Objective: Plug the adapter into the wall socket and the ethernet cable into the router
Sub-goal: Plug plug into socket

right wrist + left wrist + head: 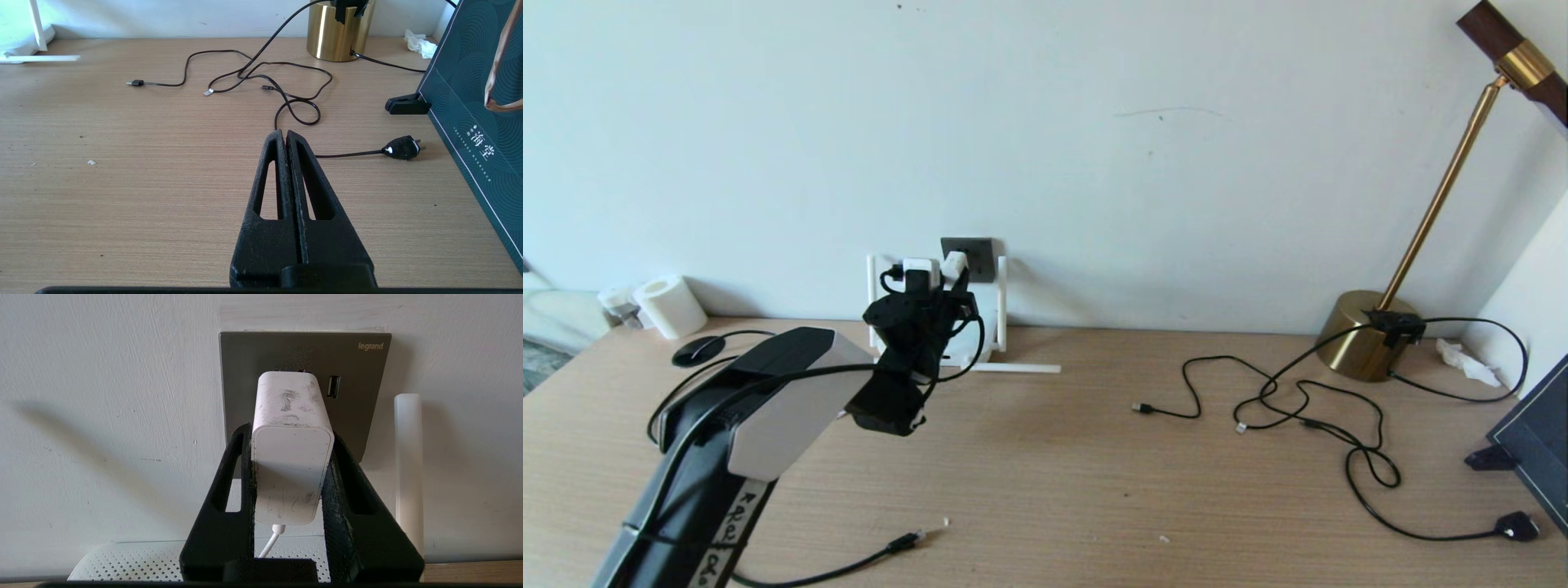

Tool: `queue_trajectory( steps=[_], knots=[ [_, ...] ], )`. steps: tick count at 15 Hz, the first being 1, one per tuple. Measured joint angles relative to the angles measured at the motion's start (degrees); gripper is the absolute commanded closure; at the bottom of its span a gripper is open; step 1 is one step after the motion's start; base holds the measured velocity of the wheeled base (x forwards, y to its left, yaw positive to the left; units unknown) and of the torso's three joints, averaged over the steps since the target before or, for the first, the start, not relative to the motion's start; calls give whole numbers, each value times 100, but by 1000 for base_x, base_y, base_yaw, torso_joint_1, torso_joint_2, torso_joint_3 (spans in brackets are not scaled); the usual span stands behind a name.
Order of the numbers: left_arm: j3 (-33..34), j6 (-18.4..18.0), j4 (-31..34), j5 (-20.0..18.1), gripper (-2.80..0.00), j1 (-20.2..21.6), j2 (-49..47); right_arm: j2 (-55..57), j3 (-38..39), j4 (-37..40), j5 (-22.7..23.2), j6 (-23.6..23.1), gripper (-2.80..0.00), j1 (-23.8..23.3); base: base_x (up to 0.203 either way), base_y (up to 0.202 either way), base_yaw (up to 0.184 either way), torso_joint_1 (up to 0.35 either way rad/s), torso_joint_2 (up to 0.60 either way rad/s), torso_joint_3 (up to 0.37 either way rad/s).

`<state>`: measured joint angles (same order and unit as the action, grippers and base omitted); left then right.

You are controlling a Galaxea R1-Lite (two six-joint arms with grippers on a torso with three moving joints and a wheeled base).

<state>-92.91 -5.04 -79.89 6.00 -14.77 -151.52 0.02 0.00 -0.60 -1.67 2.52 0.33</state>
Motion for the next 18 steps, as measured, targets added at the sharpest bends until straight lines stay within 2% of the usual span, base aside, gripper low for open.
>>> queue_trajectory(
  steps=[11,18],
  knots=[
    [-178,-3,155,-7,0,11,-9,0,0,0,5,1,0,0,0,0,0,0,0,0],
    [-579,-3,421,-5,0,56,-134,0,0,0,2,0,0,0,0,0,0,0,0,0]
  ],
)
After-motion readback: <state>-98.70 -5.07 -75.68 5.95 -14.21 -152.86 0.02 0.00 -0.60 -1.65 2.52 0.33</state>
